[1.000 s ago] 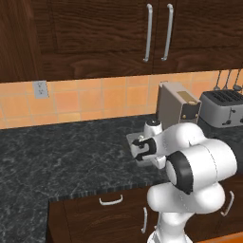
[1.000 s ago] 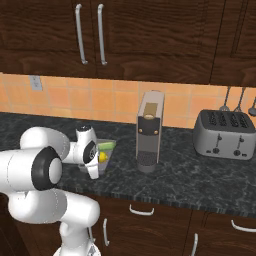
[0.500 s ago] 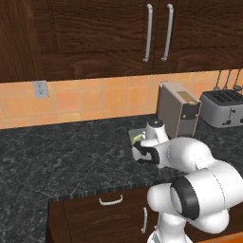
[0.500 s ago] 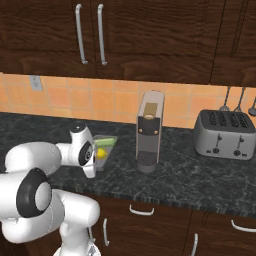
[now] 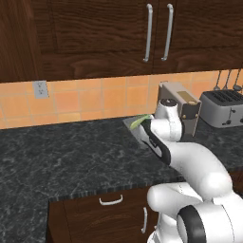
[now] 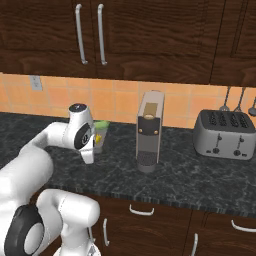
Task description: Take the meat container that has the fish and place it on the second highest rack of the freezer. Then take the vegetable container that has the corn and lemon and place it on the highest rack of the freezer.
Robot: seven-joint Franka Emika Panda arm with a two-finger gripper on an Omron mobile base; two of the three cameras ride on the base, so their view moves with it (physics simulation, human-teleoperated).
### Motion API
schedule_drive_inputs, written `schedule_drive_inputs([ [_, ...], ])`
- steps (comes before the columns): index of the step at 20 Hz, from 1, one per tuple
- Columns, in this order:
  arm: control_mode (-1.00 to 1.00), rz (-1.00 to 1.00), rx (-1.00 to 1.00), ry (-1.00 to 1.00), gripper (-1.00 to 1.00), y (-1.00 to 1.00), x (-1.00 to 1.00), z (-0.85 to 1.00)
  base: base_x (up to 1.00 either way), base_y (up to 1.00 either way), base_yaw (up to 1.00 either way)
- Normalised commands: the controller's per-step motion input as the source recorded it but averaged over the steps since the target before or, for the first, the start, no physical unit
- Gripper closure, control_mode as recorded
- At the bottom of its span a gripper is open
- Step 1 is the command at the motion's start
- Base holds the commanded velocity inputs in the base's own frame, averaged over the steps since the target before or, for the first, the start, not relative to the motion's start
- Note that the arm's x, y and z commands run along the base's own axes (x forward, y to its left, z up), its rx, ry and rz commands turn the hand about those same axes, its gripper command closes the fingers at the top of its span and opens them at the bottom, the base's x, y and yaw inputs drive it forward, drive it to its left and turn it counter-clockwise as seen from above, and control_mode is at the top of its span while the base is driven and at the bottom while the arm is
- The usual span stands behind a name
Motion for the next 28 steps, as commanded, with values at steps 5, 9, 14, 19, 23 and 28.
schedule_drive_inputs([
  [5, -1.00, 0.20, 0.05, 0.17, 1.00, -0.06, -0.70, 1.00, 0.00, 0.00, 0.00],
  [9, -1.00, 0.19, 0.00, 0.03, 1.00, -0.01, -1.00, 0.95, 0.00, 0.00, 0.00],
  [14, -1.00, 0.07, 0.00, -0.09, 1.00, -0.04, -1.00, 0.88, 0.00, 0.00, 0.00],
  [19, -1.00, 0.01, 0.00, -0.06, 1.00, -0.01, -1.00, 0.52, 0.00, 0.00, 0.00],
  [23, -1.00, 0.01, 0.00, 0.02, 1.00, 0.00, -0.95, 0.15, 0.00, 0.00, 0.00],
  [28, 1.00, 0.00, 0.00, 0.02, 1.00, 0.00, -0.65, 0.05, -0.18, 0.00, -0.01],
])
